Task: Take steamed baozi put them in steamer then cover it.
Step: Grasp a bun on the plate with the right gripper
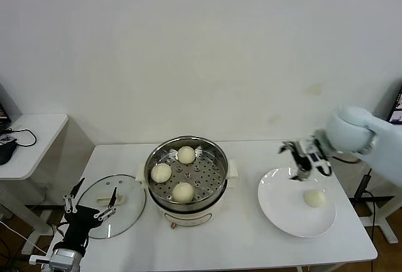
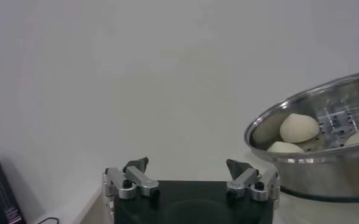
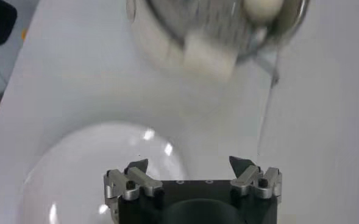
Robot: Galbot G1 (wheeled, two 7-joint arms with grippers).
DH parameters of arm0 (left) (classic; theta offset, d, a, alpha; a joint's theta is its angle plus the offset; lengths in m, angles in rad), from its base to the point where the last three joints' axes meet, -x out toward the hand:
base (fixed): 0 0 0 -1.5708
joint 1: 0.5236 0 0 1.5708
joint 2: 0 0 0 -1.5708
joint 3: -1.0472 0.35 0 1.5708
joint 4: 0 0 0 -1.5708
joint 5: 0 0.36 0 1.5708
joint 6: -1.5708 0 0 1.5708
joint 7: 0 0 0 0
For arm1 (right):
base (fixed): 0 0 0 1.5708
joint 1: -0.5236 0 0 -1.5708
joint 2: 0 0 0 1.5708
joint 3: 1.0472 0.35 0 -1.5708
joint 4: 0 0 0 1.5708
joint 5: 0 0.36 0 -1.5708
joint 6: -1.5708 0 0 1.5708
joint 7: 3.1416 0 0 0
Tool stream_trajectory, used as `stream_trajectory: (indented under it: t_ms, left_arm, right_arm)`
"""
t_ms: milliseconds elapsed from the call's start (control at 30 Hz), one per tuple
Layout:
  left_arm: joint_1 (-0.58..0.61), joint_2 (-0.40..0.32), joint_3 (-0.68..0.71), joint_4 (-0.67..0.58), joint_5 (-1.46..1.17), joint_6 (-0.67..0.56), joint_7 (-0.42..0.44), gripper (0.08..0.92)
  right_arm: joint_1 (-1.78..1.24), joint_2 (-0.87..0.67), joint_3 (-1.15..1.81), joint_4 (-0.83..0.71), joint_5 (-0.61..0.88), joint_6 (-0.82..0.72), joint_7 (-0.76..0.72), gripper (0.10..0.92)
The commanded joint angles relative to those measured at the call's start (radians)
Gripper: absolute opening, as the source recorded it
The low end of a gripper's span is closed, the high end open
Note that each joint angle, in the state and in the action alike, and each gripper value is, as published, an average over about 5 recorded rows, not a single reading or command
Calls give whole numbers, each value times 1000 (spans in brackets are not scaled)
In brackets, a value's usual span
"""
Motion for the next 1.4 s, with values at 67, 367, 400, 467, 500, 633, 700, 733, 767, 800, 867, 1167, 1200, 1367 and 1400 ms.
stream_trajectory:
  t_ms: [67,367,400,467,500,633,700,733,767,800,867,1167,1200,1367,1400]
  left_arm:
    - [0,6,7,3,2,2,1,823]
    - [13,-2,-1,-1,5,3,1,823]
    - [14,-2,-2,0,5,3,1,823]
    - [16,-3,-4,3,5,2,1,823]
    - [16,-3,-5,5,6,2,1,823]
    - [12,-4,-6,11,6,3,2,823]
    - [9,-5,-6,14,7,4,3,823]
    - [8,-5,-6,15,7,5,3,823]
    - [7,-5,-6,17,7,5,3,823]
    - [5,-5,-7,18,7,6,3,823]
    - [4,-5,-8,22,7,7,3,823]
    - [4,-6,-15,27,6,8,5,823]
    - [4,-7,-15,28,6,8,5,823]
    - [6,-11,-14,26,7,7,5,823]
    - [7,-12,-14,25,7,7,5,823]
  right_arm:
    - [-403,-183,194,-90,-152,27,28,823]
    - [-602,-77,367,-198,-175,26,43,823]
    - [-617,-65,384,-213,-179,26,46,823]
    - [-645,-41,420,-250,-189,31,56,823]
    - [-657,-29,439,-270,-193,35,62,823]
    - [-680,18,484,-341,-202,51,76,823]
    - [-681,37,488,-365,-206,55,78,823]
    - [-680,48,489,-376,-209,57,79,823]
    - [-680,56,489,-386,-210,57,80,823]
    - [-678,65,490,-393,-212,57,81,823]
    - [-673,82,491,-409,-216,57,81,823]
    - [-649,130,474,-452,-233,53,69,819]
    - [-647,131,471,-453,-234,52,68,816]
    - [-635,143,464,-461,-235,50,66,769]
    - [-633,145,463,-462,-236,48,65,758]
